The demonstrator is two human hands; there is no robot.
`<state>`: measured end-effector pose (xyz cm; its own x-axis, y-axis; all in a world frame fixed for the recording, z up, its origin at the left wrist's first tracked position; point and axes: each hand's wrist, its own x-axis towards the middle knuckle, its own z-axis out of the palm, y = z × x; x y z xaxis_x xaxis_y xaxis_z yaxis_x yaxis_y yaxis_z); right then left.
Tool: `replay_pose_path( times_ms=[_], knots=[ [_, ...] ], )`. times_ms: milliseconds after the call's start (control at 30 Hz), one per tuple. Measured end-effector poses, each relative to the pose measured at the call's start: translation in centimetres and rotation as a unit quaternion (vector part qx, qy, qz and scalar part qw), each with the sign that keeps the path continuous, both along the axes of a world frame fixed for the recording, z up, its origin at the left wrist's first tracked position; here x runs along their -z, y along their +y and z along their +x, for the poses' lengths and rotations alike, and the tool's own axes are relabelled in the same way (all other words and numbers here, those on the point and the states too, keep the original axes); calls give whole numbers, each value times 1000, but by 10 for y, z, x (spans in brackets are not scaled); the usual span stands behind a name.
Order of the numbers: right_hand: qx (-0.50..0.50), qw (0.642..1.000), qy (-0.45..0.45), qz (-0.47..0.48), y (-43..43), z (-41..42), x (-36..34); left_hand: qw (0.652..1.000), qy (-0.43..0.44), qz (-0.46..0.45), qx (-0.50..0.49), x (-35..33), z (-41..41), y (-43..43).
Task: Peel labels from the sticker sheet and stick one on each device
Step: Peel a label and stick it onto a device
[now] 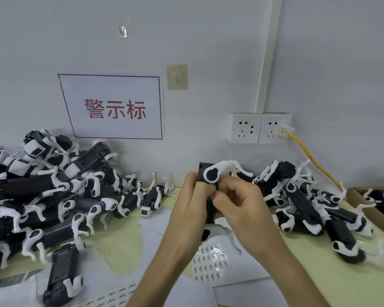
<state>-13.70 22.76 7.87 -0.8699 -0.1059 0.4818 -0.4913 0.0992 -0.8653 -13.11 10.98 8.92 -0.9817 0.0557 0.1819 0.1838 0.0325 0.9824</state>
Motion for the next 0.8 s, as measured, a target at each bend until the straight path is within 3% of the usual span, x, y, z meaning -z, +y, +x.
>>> replay_pose_path(
  times_ms=[100, 300, 467, 600, 700, 800],
  knots=[
    [28, 1000, 9, -10, -6, 2, 0, 998, -42, 43, -21, -7, 8, 12],
    [32, 999, 11, -19, -10, 4, 2, 999, -18, 18, -29, 9, -1, 7],
    [22, 1000, -3, -1, -3, 3, -3, 998, -53, 35, -23, 7, -1, 9],
    [-4, 992, -22, 128, 15, 7, -14, 998, -60, -3, -13, 5, -4, 0],
    [-60, 972, 21, 225, 32, 18, -27, 996, -65, -66, 2, 6, -5, -13],
    [-45, 989, 79, 119, 41, 22, -36, 992, -79, -92, 16, 6, -7, -19]
  ],
)
